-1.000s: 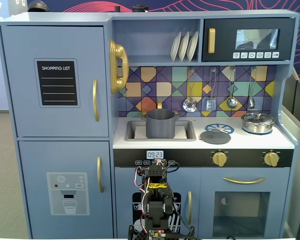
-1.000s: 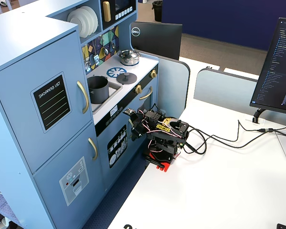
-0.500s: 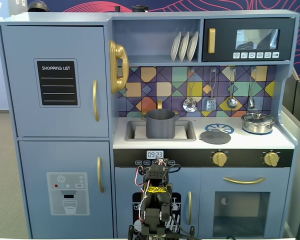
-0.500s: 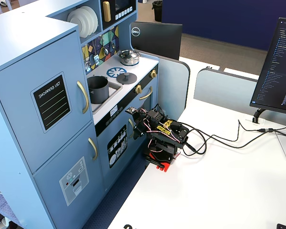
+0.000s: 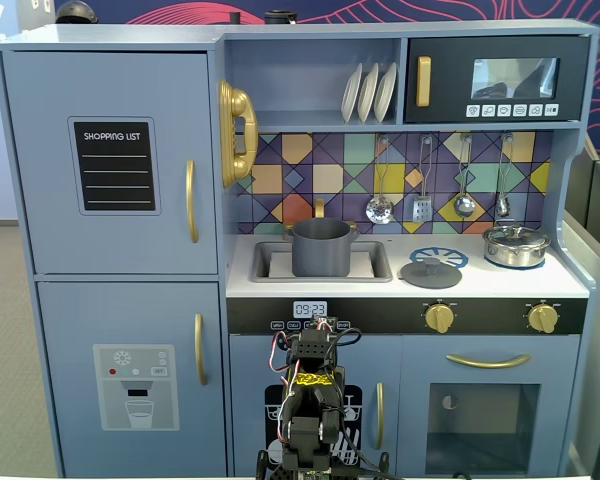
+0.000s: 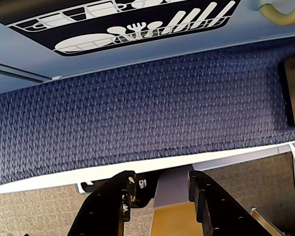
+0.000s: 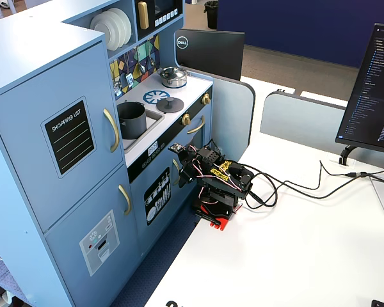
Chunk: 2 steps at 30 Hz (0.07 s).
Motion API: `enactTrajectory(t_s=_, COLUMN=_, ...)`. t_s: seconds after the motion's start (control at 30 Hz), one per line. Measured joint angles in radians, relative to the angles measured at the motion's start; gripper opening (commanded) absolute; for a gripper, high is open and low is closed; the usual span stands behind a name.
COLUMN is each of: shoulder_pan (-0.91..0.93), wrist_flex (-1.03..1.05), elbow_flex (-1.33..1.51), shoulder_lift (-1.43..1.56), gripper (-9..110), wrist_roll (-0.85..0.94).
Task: Take off the lid from the gray recipient and place it on the counter
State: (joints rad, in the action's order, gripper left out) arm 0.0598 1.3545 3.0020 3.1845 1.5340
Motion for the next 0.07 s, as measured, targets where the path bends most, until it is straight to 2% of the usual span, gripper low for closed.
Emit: enactTrajectory(t_s=0.07, shoulder_pan=0.0, wrist_flex=0.0, elbow_flex=0.0, shoulder_lift=0.0, gripper=5, wrist_roll=0.0)
